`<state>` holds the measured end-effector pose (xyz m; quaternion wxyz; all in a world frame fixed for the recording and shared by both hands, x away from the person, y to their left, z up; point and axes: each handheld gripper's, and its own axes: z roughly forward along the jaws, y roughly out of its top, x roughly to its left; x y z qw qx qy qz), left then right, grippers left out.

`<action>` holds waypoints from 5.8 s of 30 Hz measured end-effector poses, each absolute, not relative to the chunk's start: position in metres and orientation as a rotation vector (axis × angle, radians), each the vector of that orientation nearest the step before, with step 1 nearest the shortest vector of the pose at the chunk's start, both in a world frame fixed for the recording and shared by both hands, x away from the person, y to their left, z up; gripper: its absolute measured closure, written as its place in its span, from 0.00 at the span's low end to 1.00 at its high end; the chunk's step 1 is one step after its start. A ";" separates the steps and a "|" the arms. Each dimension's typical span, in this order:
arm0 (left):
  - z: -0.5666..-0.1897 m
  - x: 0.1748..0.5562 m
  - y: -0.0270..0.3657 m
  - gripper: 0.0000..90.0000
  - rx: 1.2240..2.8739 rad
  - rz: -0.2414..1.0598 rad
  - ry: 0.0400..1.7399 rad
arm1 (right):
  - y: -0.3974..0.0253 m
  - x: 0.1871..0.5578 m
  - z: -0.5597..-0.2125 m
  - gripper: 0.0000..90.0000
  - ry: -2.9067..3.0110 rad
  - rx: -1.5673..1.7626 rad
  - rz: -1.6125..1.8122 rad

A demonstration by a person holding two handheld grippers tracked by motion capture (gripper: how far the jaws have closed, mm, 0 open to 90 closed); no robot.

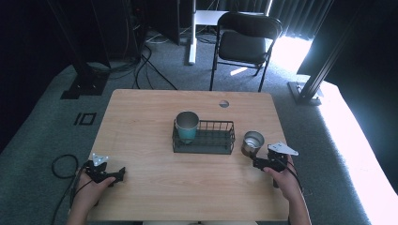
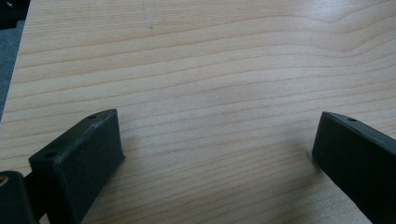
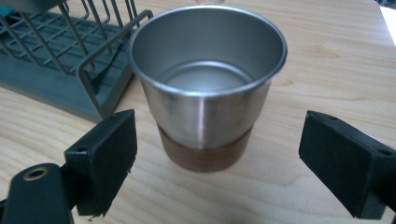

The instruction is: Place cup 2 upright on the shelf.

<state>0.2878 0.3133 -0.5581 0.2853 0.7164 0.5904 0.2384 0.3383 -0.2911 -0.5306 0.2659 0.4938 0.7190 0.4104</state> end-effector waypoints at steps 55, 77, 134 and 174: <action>-0.558 0.288 0.313 0.03 1.917 0.637 1.579 | -0.290 0.367 -0.502 0.16 1.826 1.328 1.219; -0.558 0.288 0.314 0.03 1.918 0.637 1.579 | -0.280 0.363 -0.452 0.16 1.809 1.284 1.310; -0.558 0.288 0.314 0.03 1.916 0.635 1.577 | -0.158 0.393 -0.438 0.16 1.973 1.108 1.404; -0.558 0.288 0.314 0.03 1.917 0.635 1.577 | -0.136 0.399 -0.480 0.16 2.055 1.148 1.313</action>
